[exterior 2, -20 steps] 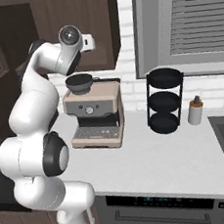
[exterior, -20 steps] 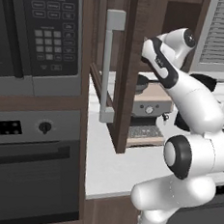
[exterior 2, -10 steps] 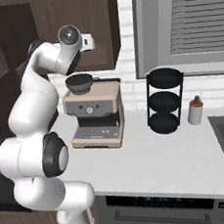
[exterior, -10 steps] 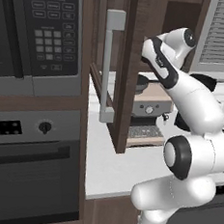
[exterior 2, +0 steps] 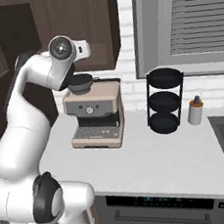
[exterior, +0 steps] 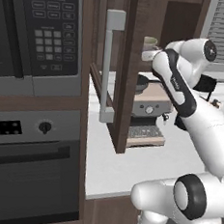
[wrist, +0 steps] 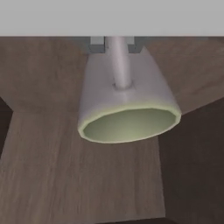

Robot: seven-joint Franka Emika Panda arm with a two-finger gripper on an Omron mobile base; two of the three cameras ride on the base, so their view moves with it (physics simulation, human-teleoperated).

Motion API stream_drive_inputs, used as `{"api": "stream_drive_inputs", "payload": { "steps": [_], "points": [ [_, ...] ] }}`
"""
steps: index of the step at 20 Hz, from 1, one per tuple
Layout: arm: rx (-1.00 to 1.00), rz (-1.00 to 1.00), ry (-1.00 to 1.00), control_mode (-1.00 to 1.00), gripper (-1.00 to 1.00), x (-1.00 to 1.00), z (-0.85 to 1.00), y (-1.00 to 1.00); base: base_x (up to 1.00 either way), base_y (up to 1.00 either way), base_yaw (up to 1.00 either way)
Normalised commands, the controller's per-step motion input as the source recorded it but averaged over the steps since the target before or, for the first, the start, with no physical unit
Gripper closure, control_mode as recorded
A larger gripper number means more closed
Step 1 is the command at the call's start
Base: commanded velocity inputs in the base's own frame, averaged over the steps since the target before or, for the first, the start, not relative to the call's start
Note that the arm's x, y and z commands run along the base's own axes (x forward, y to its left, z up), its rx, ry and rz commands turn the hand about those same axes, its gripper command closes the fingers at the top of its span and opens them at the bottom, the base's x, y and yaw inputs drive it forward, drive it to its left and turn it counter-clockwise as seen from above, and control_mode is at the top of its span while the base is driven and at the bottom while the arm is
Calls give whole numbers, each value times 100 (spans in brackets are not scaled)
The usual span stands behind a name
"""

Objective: Gather all objects into one cabinet and sort the glasses and bowls to opposite sides.

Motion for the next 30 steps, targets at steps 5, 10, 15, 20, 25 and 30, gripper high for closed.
{"api": "stream_drive_inputs", "payload": {
  "steps": [5,10,15,20,25,30],
  "points": [
    [2,0,-6,-100,100,-95,2,-2,0,0,0],
    [7,0,-3,-100,100,-97,0,-7,0,0,0],
    [10,-3,0,-100,100,-100,0,-28,0,0,0],
    [8,-3,0,-100,100,-90,5,-32,0,0,0],
    [0,-3,11,-100,100,-80,16,-12,0,0,0],
    [-1,-4,24,-100,100,-84,4,0,0,0,0]
  ]
}}
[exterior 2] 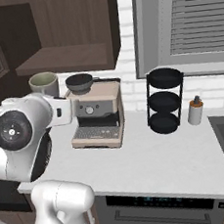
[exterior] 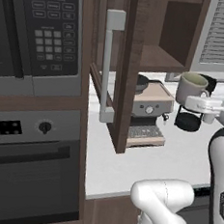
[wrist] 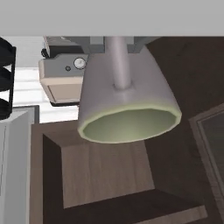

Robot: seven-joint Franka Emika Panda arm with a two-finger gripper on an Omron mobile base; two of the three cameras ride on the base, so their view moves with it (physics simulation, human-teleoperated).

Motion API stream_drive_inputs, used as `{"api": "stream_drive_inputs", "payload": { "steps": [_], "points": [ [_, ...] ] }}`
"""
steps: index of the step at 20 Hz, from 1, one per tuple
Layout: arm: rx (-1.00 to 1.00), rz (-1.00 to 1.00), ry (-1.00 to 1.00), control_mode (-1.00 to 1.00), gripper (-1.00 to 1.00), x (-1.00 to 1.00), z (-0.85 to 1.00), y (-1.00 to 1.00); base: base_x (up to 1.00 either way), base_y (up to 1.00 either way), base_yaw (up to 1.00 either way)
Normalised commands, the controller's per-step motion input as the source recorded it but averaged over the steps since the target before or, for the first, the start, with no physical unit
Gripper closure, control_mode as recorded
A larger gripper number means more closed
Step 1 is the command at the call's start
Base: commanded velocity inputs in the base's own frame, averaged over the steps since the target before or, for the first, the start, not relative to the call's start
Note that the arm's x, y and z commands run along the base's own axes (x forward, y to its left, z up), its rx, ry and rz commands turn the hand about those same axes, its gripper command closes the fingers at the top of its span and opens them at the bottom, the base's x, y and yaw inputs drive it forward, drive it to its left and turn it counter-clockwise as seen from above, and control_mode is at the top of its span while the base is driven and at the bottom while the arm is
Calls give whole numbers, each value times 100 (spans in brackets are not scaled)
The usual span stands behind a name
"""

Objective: Gather all objects into one cabinet and sort the glasses and bowls to opposite sides.

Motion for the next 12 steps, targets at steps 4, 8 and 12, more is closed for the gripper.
{"api": "stream_drive_inputs", "payload": {
  "steps": [4,8,12],
  "points": [
    [0,-4,14,-100,100,-59,0,0,0,0,0],
    [-3,-1,1,-100,100,-5,0,6,0,0,0],
    [-6,0,0,-100,100,0,0,20,0,0,0]
  ]
}}
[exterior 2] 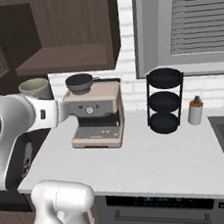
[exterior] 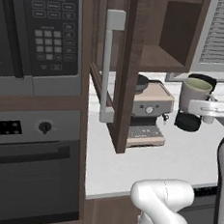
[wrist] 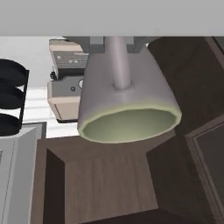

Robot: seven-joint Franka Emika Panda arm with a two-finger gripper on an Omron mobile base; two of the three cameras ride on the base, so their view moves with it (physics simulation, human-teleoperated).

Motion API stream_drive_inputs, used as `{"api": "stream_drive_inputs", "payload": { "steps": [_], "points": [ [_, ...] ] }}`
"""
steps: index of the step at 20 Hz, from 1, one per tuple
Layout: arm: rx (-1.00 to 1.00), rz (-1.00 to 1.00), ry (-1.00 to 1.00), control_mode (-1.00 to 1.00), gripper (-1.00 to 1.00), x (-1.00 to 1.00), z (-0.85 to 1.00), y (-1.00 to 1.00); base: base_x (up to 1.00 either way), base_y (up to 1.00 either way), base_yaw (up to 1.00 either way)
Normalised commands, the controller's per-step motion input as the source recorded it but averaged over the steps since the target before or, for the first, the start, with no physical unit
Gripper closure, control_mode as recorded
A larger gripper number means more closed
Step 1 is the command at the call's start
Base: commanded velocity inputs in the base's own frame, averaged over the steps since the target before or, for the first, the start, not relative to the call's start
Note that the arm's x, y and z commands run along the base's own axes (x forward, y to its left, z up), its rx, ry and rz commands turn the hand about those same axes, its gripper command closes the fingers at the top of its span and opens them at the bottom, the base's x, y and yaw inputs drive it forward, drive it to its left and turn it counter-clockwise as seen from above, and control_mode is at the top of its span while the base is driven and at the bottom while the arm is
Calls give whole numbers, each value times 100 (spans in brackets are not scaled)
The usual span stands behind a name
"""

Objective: Gather all objects into one cabinet and sort the glasses and bowls to opposite sides.

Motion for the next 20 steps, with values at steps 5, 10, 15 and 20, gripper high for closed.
{"api": "stream_drive_inputs", "payload": {
  "steps": [5,10,15,20],
  "points": [
    [-4,-3,0,-100,100,0,0,13,0,0,0],
    [0,-6,0,-100,100,0,0,0,0,0,0],
    [0,-1,0,100,100,0,0,0,-35,-30,-5],
    [0,0,0,100,100,0,0,0,-100,-96,-23]
  ]
}}
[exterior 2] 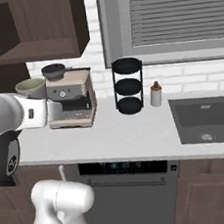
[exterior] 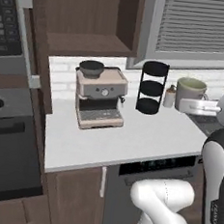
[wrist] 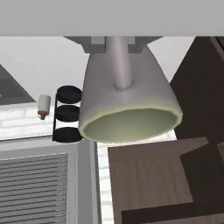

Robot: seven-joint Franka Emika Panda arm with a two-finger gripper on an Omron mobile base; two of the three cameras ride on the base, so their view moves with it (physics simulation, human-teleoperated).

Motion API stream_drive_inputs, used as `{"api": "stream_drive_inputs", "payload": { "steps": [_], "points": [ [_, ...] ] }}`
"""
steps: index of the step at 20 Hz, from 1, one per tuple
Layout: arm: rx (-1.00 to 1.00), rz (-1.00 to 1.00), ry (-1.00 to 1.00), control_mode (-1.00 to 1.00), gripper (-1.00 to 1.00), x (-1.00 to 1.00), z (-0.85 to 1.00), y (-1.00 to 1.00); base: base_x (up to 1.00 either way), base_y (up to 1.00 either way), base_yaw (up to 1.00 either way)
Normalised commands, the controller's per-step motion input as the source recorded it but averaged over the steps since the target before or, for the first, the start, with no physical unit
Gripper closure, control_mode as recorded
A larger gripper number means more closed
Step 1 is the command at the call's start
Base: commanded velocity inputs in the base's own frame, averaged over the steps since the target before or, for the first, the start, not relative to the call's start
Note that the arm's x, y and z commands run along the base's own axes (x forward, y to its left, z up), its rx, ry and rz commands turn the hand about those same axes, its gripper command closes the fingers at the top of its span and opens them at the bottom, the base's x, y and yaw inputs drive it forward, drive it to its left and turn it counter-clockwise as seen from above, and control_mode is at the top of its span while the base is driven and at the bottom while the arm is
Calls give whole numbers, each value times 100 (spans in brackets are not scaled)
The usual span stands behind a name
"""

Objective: Gather all objects into one cabinet and sort the glasses and bowls to opposite sides.

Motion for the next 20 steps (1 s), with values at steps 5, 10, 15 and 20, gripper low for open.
{"api": "stream_drive_inputs", "payload": {
  "steps": [5,10,15,20],
  "points": [
    [0,0,0,100,100,0,0,0,-84,-98,-42],
    [0,0,0,100,100,0,0,0,-16,-46,-80],
    [0,0,0,100,100,0,0,0,0,-2,-99],
    [0,0,0,100,100,0,0,0,0,-14,-95]
  ]
}}
